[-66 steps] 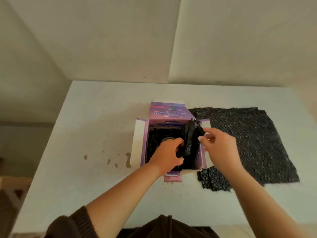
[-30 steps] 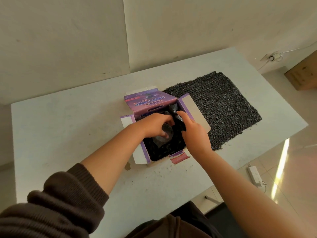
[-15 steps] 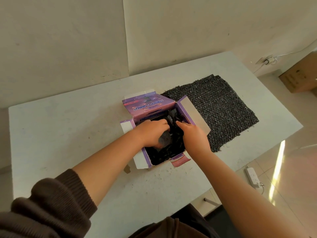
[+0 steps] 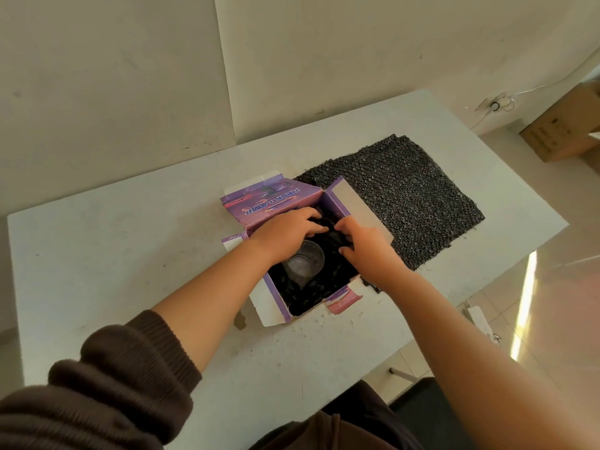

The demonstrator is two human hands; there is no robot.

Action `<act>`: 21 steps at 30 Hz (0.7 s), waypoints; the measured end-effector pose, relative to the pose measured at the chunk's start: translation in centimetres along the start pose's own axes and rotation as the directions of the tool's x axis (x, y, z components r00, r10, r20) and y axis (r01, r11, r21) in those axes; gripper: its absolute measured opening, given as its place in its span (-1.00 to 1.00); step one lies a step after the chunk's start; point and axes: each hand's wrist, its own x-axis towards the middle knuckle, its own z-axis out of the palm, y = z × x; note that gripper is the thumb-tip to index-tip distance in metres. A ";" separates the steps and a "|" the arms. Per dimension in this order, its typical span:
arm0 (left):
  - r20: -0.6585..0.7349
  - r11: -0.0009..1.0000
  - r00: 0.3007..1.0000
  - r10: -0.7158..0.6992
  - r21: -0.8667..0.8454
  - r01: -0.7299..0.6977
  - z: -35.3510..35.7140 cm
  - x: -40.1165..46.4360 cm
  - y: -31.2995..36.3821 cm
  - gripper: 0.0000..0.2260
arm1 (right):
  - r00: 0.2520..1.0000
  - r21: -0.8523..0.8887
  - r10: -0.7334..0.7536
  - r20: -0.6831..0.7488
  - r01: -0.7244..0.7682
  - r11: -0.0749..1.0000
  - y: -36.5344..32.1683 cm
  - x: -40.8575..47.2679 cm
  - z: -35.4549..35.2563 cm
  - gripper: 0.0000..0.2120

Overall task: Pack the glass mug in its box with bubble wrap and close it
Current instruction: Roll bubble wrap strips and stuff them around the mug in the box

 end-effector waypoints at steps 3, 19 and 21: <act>0.069 0.998 0.998 -0.011 0.060 0.007 0.0 0.6 -0.2 -0.55 | 0.985 -0.125 -0.125 -0.120 0.110 0.986 -0.3 -1.8 1.0 -0.69; 0.294 0.999 0.955 -0.026 0.041 0.015 1.5 0.6 -1.7 -0.24 | 0.971 -0.476 0.042 0.236 0.078 0.876 -0.6 0.4 0.3 -0.52; 0.312 0.999 0.950 -0.023 0.054 0.006 1.7 0.6 -1.9 -0.23 | 0.971 -0.477 0.051 0.234 0.069 0.876 -0.4 0.8 0.4 -0.52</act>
